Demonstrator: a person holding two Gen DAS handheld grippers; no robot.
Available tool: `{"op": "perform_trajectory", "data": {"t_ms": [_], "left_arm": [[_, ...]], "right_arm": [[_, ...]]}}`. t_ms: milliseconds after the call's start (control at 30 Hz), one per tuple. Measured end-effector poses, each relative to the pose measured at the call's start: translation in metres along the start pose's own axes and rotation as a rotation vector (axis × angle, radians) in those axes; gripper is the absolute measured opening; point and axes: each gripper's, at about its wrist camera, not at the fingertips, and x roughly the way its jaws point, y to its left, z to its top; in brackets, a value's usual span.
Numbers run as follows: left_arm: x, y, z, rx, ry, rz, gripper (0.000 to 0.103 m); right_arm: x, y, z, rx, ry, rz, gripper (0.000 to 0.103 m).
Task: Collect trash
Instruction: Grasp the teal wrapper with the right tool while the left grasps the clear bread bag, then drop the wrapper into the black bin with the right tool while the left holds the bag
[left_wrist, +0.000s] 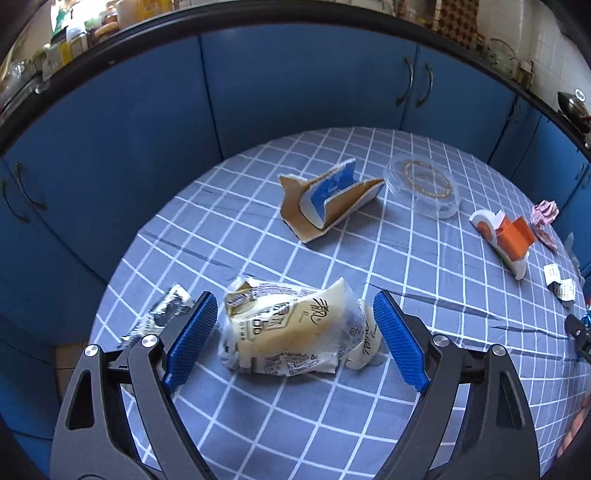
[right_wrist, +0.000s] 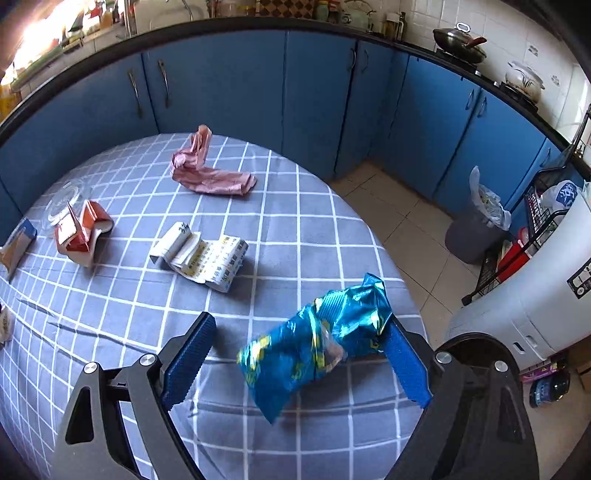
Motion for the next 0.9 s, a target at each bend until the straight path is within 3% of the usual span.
{"op": "perform_trajectory", "data": {"t_ms": [67,100,133,267,333,433,900], "left_arm": [[0.005,-0.002,0.0,-0.002,0.016,-0.007,0.086],[0.008,-0.003,0.0,-0.006,0.024,-0.009,0.085],[0.011,-0.002,0.0,-0.008,0.027,-0.006,0.082],[0.007,-0.004,0.003,-0.018,0.013,-0.016,0.066],[0.002,-0.005,0.003,-0.026,0.015,-0.039,0.05],[-0.004,-0.01,0.002,-0.022,0.026,-0.072,0.04],[-0.062,-0.076,-0.023,0.117,-0.013,-0.175,0.039]], "right_arm": [[-0.002,0.003,-0.001,-0.016,-0.01,0.007,0.081],[-0.003,0.005,-0.001,-0.021,-0.012,0.025,0.069],[-0.005,0.007,-0.002,-0.028,-0.012,0.037,0.064],[-0.015,0.014,-0.007,-0.06,-0.025,0.076,0.061],[-0.022,0.018,-0.011,-0.066,-0.027,0.102,0.06],[-0.036,0.022,-0.017,-0.069,-0.034,0.131,0.06],[-0.087,-0.001,-0.048,-0.078,-0.068,0.152,0.061]]}}
